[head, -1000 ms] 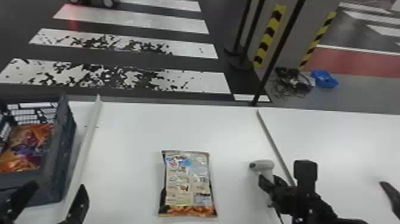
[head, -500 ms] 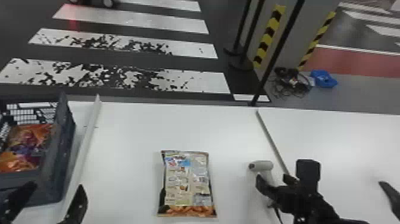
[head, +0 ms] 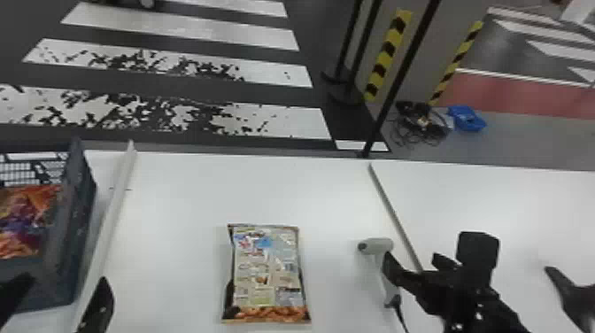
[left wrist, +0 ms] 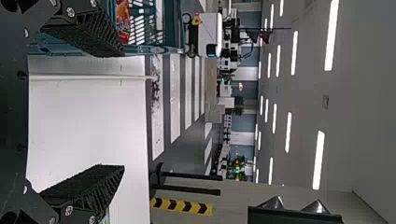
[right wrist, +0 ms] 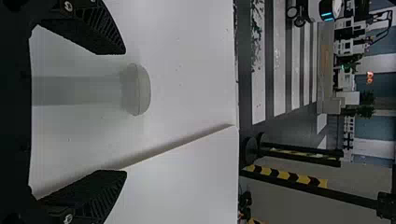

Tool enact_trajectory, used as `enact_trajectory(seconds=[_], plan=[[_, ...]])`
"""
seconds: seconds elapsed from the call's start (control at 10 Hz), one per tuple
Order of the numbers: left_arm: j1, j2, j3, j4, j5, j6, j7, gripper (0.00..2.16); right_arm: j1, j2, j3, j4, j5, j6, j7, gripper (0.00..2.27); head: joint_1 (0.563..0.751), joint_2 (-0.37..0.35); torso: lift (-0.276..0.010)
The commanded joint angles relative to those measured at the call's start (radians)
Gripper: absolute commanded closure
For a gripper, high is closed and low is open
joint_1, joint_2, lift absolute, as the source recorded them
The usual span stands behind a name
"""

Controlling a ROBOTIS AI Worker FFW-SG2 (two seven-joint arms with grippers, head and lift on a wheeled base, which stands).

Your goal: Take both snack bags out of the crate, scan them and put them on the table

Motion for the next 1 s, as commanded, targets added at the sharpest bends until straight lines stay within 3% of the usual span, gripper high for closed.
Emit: enact_trajectory(seconds=[0.0, 0.3, 0.9], plan=[[0.000, -0.001, 0.000, -0.001, 0.000, 0.000, -0.001, 0.15, 0.025, 0.014, 0.008, -0.067, -0.043, 0.059, 0.041, 0.09, 0.695, -0.244, -0.093], [0.002, -0.003, 0.001, -0.001, 0.000, -0.003, -0.001, 0.15, 0.037, 0.031, 0.059, -0.093, -0.081, 0.111, 0.165, 0.15, 0.695, -0.153, -0.093], [-0.002, -0.003, -0.002, 0.005, 0.000, 0.000, 0.003, 0.15, 0.028, 0.030, 0.165, -0.038, -0.102, 0.209, 0.245, 0.16, 0.695, -0.010, -0.093]])
